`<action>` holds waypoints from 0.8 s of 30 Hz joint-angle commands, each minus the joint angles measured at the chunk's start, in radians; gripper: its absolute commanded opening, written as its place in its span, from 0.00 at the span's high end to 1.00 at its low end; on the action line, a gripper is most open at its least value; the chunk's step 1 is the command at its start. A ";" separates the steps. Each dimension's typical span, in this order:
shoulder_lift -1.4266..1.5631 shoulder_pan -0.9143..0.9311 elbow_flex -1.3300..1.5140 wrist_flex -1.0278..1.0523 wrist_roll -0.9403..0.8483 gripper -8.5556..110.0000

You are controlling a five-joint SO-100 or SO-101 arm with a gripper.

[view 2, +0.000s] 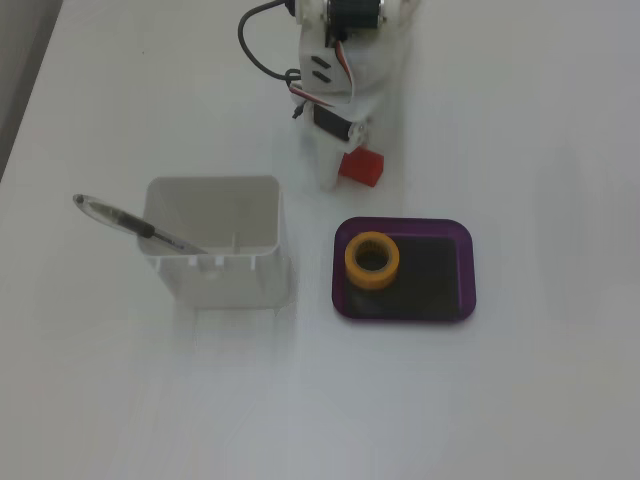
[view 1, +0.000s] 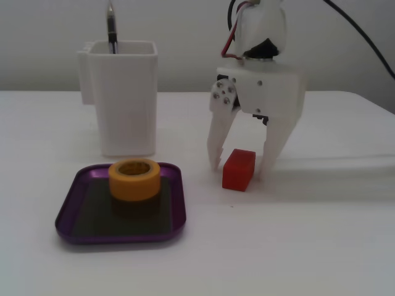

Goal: Pick up the red cube and place it in the box.

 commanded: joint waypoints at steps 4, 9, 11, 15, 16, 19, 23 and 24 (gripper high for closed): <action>0.003 -0.063 -0.037 0.008 -0.009 0.94; 0.091 -0.132 -0.123 0.078 -0.015 0.93; 0.150 -0.173 -0.169 0.121 -0.052 0.93; 0.249 -0.249 -0.255 0.155 -0.114 0.93; 0.267 -0.259 -0.276 0.161 -0.132 0.93; 0.284 -0.287 -0.331 0.147 -0.184 0.93; 0.242 -0.308 -0.379 0.057 -0.282 0.93; 0.219 -0.302 -0.380 0.017 -0.307 0.93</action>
